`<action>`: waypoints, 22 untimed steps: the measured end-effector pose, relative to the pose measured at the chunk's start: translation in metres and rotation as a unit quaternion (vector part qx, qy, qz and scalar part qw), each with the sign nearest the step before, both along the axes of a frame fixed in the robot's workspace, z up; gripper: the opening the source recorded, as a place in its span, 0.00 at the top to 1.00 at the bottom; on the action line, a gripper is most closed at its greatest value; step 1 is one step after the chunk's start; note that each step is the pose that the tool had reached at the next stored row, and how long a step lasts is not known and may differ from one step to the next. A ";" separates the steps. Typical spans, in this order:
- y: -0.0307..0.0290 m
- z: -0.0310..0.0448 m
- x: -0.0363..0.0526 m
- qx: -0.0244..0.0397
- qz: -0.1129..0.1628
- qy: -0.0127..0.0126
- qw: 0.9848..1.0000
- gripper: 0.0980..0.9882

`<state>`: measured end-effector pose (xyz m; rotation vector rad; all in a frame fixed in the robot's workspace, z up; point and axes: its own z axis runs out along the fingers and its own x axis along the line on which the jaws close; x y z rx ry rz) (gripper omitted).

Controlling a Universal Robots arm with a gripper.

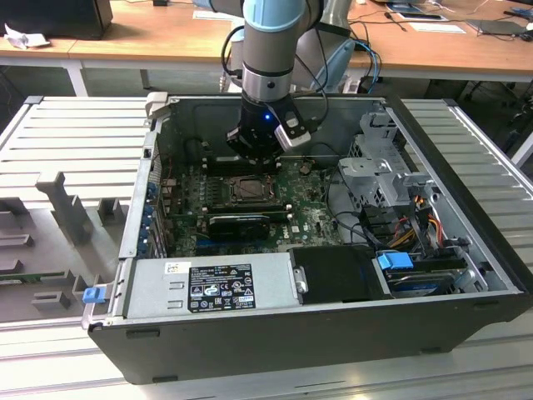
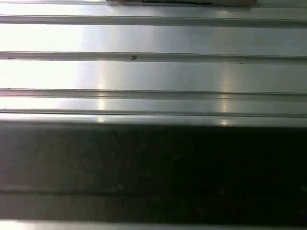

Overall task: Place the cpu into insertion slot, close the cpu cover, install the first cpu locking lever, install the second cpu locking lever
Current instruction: 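Install the first cpu locking lever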

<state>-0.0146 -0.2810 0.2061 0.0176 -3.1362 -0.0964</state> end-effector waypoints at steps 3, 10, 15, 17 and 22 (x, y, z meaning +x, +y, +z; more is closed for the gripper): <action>0.0000 -0.0012 0.0001 -0.004 -0.003 0.000 1.000 0.99; -0.0001 -0.0044 0.0003 -0.009 -0.005 0.000 1.000 0.99; 0.0000 -0.0009 0.0004 -0.008 -0.005 0.000 1.000 0.99; 0.0000 0.0049 0.0004 -0.008 -0.005 0.000 1.000 0.99; -0.0015 0.0130 0.0004 -0.008 -0.005 0.000 1.000 0.99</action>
